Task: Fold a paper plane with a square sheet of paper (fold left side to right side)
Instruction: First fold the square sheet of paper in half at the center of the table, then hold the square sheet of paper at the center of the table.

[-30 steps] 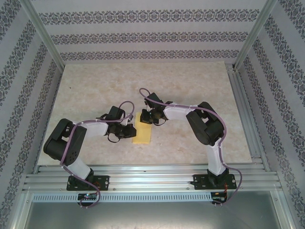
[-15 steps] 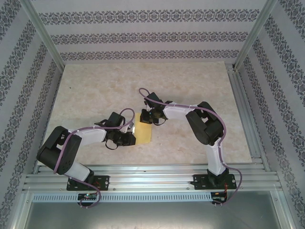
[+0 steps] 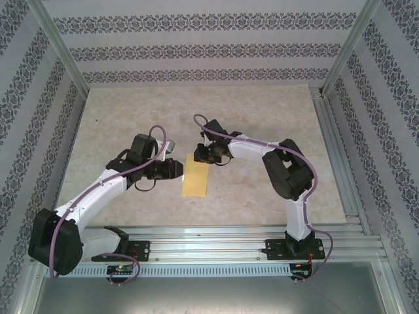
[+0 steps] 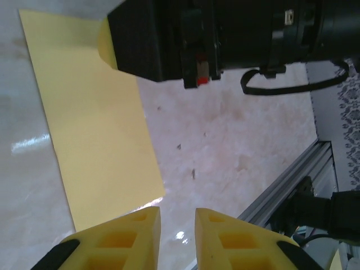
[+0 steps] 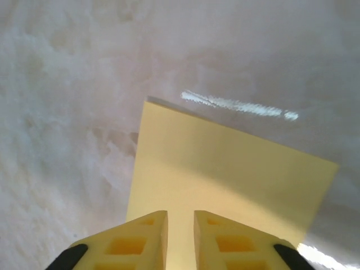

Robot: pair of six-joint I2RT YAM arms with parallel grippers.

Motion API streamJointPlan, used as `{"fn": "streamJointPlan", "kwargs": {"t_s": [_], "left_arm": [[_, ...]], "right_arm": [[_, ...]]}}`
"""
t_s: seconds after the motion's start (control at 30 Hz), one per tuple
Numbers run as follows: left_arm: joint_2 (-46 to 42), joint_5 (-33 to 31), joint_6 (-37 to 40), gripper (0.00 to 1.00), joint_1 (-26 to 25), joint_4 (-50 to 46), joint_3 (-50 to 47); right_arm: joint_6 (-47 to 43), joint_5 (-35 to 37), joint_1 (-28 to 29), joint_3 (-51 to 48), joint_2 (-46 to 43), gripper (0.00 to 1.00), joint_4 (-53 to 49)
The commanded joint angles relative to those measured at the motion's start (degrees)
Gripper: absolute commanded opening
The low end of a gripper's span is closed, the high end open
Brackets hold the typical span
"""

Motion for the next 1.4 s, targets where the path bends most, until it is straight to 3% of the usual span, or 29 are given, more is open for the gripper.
{"fn": "streamJointPlan", "kwargs": {"t_s": [0.0, 0.13, 0.27, 0.47, 0.83, 1.37], "left_arm": [[6.3, 2.6, -0.4, 0.23, 1.1, -0.4, 1.7], [14.9, 4.2, -2.4, 0.21, 1.1, 6.9, 2.4], [21.6, 4.6, -2.4, 0.19, 1.1, 10.4, 3.2], [26.2, 5.2, -1.7, 0.19, 0.5, 12.8, 2.8], [28.9, 2.8, -0.3, 0.18, -0.5, 11.7, 1.8], [29.8, 0.0, 0.5, 0.18, -1.6, 10.4, 1.0]], "right_arm": [[-3.9, 1.3, -2.1, 0.7, -9.4, 0.23, -4.5], [-1.2, 0.6, -3.2, -10.6, -19.4, 0.28, -4.4], [7.8, -3.5, -0.7, -23.9, -26.1, 0.29, 3.9], [18.6, -4.4, 4.7, -33.7, -26.2, 0.29, 14.6], [26.9, -5.0, 10.1, -35.1, -17.1, 0.31, 24.7], [24.9, -3.6, 10.2, -33.3, -19.4, 0.29, 19.3]]}}
